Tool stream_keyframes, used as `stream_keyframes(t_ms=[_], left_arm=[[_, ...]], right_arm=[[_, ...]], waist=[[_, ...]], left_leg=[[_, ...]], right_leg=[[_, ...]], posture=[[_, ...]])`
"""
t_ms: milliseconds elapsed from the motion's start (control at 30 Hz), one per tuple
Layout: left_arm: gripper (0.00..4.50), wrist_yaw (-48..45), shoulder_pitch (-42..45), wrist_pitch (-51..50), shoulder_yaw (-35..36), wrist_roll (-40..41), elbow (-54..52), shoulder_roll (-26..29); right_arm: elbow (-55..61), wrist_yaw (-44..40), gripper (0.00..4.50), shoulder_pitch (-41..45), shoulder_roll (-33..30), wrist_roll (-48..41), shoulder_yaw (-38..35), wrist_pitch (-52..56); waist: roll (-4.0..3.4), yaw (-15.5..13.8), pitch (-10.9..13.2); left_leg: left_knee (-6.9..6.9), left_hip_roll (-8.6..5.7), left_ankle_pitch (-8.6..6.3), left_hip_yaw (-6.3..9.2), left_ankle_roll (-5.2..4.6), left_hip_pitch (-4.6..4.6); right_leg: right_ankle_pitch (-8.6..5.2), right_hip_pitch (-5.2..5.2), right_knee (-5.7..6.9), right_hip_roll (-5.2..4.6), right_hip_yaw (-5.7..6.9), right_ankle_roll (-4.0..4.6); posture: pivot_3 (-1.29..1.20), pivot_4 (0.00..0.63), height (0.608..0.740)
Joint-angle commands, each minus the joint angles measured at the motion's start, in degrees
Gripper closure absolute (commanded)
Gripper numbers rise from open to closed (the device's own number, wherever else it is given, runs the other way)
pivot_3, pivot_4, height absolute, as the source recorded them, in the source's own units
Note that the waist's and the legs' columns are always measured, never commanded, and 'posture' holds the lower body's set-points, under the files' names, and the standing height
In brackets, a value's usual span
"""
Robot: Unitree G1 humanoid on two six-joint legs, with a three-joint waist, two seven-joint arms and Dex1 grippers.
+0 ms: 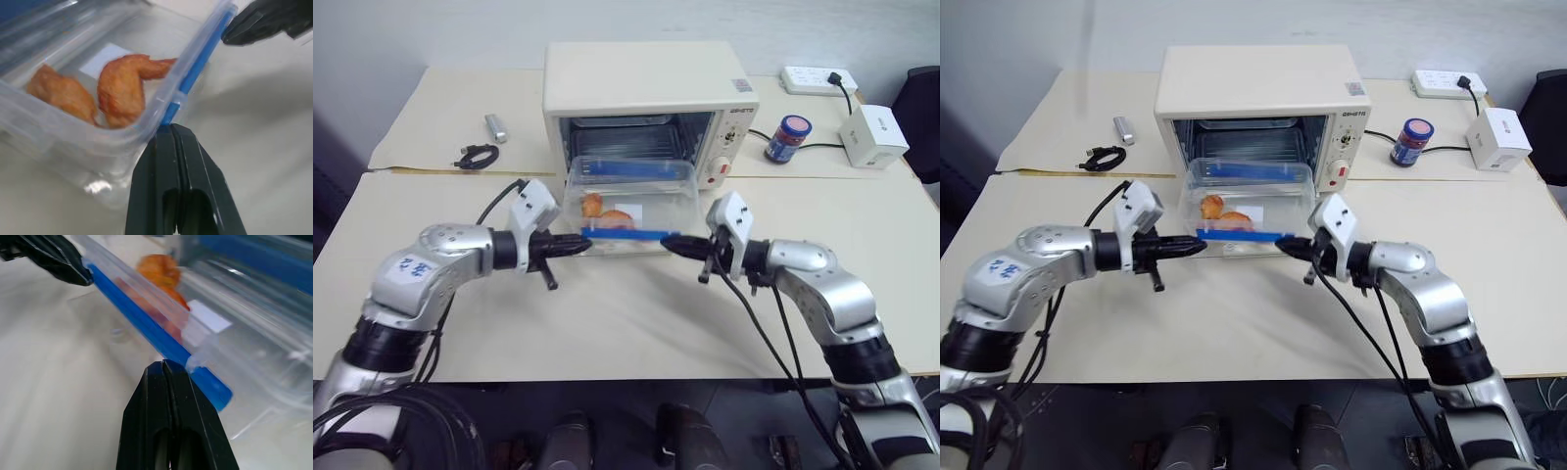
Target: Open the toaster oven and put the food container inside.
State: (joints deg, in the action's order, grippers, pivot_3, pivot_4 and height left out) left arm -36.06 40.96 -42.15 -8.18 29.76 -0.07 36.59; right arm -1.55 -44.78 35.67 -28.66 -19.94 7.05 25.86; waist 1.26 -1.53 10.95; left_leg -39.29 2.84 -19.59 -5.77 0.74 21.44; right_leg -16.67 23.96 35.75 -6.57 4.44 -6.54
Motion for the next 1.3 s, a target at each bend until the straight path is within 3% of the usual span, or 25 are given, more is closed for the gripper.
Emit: stream_keyframes(t_ms=[33,267,367,467,600,700,800,933,1133,1300], left_arm=[[4.5,4.9,6.3,4.9,2.3,-4.8,8.5,-5.3],[4.5,8.5,11.6,8.7,6.4,-7.8,16.6,-12.4],[4.5,4.2,10.2,4.9,8.0,-5.4,11.5,-9.8],[4.5,0.0,5.7,-2.3,12.4,0.8,1.0,-4.8],[4.5,-5.2,-2.3,-15.2,24.8,14.5,-12.6,5.3],[3.9,-9.2,-10.9,-21.1,33.9,21.2,-20.3,13.5],[3.03,-12.4,-17.5,-22.6,38.5,24.7,-24.4,18.6],[1.8,-15.3,-20.9,-20.5,39.7,25.1,-26.2,22.4],[0.02,-15.0,-19.7,-16.7,39.2,24.0,-24.7,23.9],[0.02,-15.0,-20.6,-15.3,39.7,23.6,-25.0,25.6]], right_arm=[[-8.3,5.2,4.47,5.6,3.5,4.4,-1.8,-6.7],[-23.0,13.9,4.47,14.7,10.2,7.4,-5.7,-14.6],[-19.9,12.7,4.47,14.5,11.7,6.2,-6.2,-13.5],[-9.4,8.0,4.47,8.9,9.4,2.8,-6.1,-8.0],[10.1,2.8,4.47,-1.7,3.0,-5.3,-7.4,3.6],[21.7,1.4,4.5,-11.9,-2.3,-10.3,-9.6,10.0],[24.7,3.0,4.5,-18.3,-4.5,-9.2,-9.4,11.4],[19.9,5.1,4.5,-20.4,-2.9,-5.9,-8.3,8.3],[5.6,8.4,4.5,-15.9,2.3,1.7,-5.8,-1.4],[-7.6,8.8,4.5,-8.5,5.8,5.0,-5.4,-7.7]], waist=[[0.0,0.3,0.0],[0.0,2.0,0.0],[0.0,3.1,0.0],[-0.01,3.8,0.0],[-0.02,3.9,0.0],[-0.02,3.5,0.0],[0.01,2.8,0.0],[0.03,1.8,0.0],[0.03,1.8,0.0],[0.03,2.9,0.0]], left_leg=[[-0.01,0.0,0.01,-0.01,-0.01,0.03],[0.15,0.0,0.02,-0.02,0.01,0.07],[0.15,0.0,0.04,-0.07,0.04,0.26],[0.19,0.04,0.06,-0.06,0.08,0.34],[0.21,0.06,0.05,0.07,0.09,0.46],[0.1,0.08,0.04,0.4,0.08,0.57],[0.08,0.05,0.04,0.38,0.08,0.37],[0.0,-0.03,0.14,0.29,0.03,0.23],[0.17,-0.01,0.17,0.03,0.15,0.02],[0.25,0.03,0.15,-0.12,0.15,0.05]], right_leg=[[0.03,0.01,-0.03,0.0,0.0,-0.04],[0.03,0.13,0.0,-0.04,0.02,-0.04],[0.02,0.45,0.19,-0.06,-0.01,-0.04],[0.02,0.6,0.22,-0.05,-0.02,-0.04],[0.01,0.65,0.2,-0.07,-0.01,-0.01],[0.01,0.71,0.23,-0.07,-0.04,-0.01],[0.0,0.47,0.17,-0.08,-0.03,0.0],[0.02,0.33,0.07,-0.12,-0.13,-0.01],[-0.07,0.41,0.29,-0.06,-0.26,0.16],[-0.07,0.44,0.33,-0.03,-0.28,0.15]], posture=[[0.0,0.15,0.74],[0.0,0.15,0.74],[0.0,0.15,0.74],[0.0,0.15,0.74],[0.0,0.15,0.74],[0.0,0.15,0.74],[0.0,0.15,0.74],[0.0,0.15,0.74],[0.0,0.15,0.74],[0.0,0.15,0.74]])
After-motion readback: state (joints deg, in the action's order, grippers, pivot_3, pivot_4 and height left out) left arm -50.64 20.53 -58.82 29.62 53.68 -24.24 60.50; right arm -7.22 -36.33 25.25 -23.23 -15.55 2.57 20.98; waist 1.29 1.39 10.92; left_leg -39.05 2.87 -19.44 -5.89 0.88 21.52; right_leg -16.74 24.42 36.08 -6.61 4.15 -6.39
